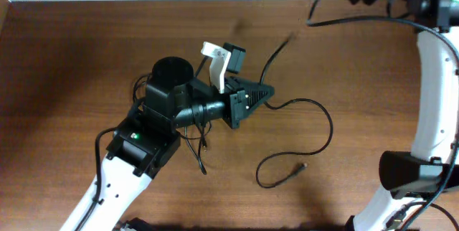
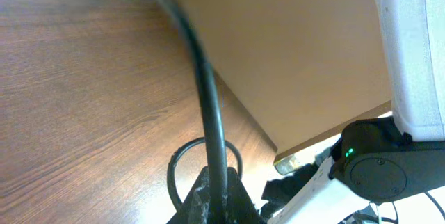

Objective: Untangle cables
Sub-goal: 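Open the right gripper and move it away from the cables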

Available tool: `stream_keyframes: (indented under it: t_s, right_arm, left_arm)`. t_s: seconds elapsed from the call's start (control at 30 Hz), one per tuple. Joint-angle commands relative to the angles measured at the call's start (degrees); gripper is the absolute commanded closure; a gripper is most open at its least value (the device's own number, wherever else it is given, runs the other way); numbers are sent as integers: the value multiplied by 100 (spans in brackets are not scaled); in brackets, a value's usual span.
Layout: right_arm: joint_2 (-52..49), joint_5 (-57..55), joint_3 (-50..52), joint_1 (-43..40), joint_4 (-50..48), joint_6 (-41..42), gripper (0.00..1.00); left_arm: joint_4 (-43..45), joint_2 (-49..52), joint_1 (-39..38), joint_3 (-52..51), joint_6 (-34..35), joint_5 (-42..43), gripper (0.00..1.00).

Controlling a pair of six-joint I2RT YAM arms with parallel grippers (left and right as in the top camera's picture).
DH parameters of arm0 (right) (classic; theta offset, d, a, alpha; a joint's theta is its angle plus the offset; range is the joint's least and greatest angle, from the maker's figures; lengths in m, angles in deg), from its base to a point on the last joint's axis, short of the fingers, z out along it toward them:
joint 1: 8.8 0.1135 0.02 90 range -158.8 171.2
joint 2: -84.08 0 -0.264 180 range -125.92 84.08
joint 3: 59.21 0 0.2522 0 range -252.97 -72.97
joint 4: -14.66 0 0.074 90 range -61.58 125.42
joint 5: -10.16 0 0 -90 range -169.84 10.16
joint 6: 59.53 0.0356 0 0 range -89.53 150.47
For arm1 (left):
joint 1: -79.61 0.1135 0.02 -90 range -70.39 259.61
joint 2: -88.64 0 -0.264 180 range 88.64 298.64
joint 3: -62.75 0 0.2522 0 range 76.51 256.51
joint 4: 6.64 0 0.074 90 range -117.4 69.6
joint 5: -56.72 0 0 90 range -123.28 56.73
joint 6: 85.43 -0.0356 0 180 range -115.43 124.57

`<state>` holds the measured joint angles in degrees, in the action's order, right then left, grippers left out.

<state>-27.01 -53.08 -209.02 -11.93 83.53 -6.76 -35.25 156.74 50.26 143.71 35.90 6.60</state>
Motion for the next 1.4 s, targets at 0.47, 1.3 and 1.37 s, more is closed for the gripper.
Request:
stream_keyframes:
  t_s: [0.47,1.3,1.37]
  right_arm:
    - [-9,2787,59,295,4221,-4551,28]
    - [-118,2389,81,1388,3486,-4651,96]
    - [-118,2081,79,1388,3279,-4476,96]
  left_arm:
    - [378,-109,846,37,2870,-3143,100]
    - [1888,-107,-103,48,3740,-2767,82]
    - [1860,-109,-98,46,3556,-2765,41]
